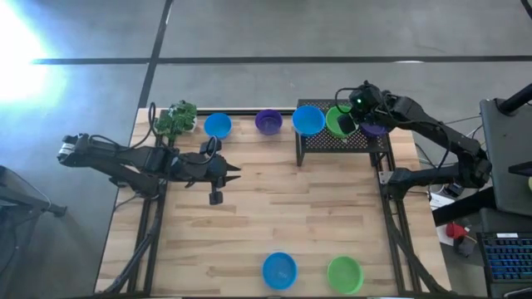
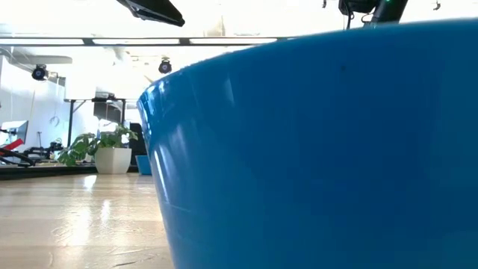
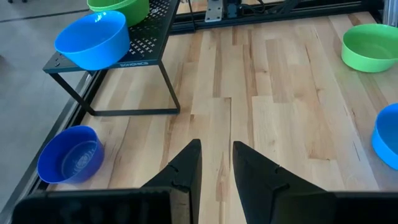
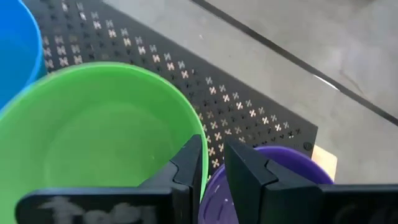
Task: Pick & Place Mini bowls
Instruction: Stack the purple bowl on the stacked purple bowls on the shelf
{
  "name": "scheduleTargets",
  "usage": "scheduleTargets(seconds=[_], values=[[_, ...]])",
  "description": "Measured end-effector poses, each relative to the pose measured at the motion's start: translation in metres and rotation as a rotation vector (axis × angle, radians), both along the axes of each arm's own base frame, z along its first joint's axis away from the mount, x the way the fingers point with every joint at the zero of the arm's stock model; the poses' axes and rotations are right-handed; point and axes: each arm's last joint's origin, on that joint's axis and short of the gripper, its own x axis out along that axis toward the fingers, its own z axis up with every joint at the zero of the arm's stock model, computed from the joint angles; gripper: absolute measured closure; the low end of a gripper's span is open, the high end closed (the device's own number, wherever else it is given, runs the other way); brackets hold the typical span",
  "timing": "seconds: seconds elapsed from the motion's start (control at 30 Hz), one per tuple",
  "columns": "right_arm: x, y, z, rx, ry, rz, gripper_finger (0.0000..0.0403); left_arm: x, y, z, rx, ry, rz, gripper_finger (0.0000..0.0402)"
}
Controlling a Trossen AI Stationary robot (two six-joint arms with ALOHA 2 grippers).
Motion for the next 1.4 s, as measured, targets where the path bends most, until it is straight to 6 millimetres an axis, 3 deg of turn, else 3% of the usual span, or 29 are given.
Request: scheduleTargets(seconds=[0.2,0.5,0.73,0.9,1.1,1.4], values=[[-0.002,0.006,0.016,-0.038,-0.055,0.016,0.0343,0.0,0.0,0.0,0.023,0.004,-0.011,0.0317],[-0.009,0.038,0.027,-0.091,-0.142,0.138,0.0341,0.01,0.014,0.0,0.03,-0.03,0.058,0.0317],[-0.011,0.058,0.024,-0.135,-0.232,0.242,0.0342,0.023,0.048,-0.013,0.074,0.047,0.163,0.0317],[-0.01,0.066,0.021,-0.182,-0.289,0.309,0.0339,0.038,0.074,-0.031,0.111,0.145,0.093,0.0317],[-0.011,0.071,0.018,-0.214,-0.325,0.353,0.0343,0.06,0.107,-0.058,0.116,0.209,0.113,0.0317],[-0.012,0.072,0.013,-0.21,-0.328,0.352,0.0342,0.081,0.136,-0.087,0.157,0.298,0.125,0.0317]])
